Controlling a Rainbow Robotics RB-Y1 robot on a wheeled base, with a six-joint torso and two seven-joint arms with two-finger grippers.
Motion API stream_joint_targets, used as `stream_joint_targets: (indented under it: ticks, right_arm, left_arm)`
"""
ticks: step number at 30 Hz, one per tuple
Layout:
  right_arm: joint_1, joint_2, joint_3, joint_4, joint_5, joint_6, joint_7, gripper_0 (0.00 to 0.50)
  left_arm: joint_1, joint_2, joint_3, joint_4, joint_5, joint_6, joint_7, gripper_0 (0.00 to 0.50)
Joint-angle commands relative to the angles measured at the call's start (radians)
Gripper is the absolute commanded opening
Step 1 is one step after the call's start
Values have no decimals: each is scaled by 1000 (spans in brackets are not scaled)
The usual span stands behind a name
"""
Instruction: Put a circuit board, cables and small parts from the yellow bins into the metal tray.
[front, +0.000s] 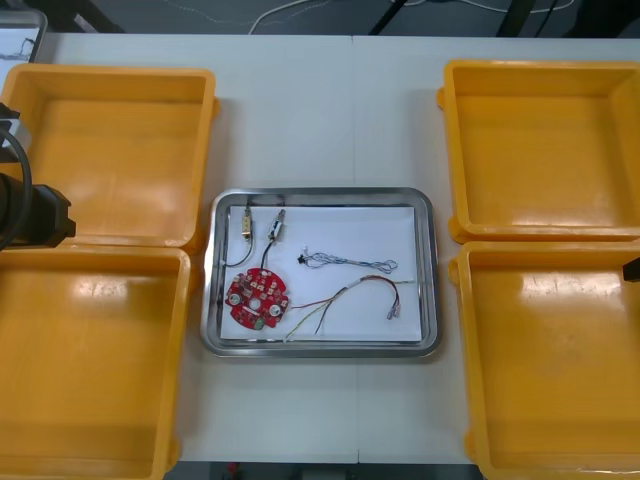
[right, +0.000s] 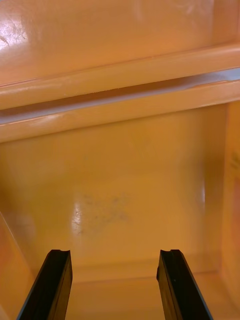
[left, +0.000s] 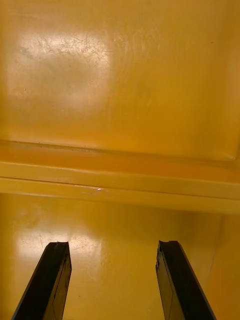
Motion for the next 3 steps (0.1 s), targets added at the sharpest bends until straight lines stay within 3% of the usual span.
stream_joint_targets:
  ticks: [1, 3]
  right_arm:
    - [11, -40, -31, -26, 7, 3, -4, 500]
    - [11, -40, -31, -26, 7, 3, -4, 500]
  left_arm:
    - [20, 39, 34, -30, -10, -2, -69, 500]
    - [20, 39, 34, -30, -10, -2, -69, 500]
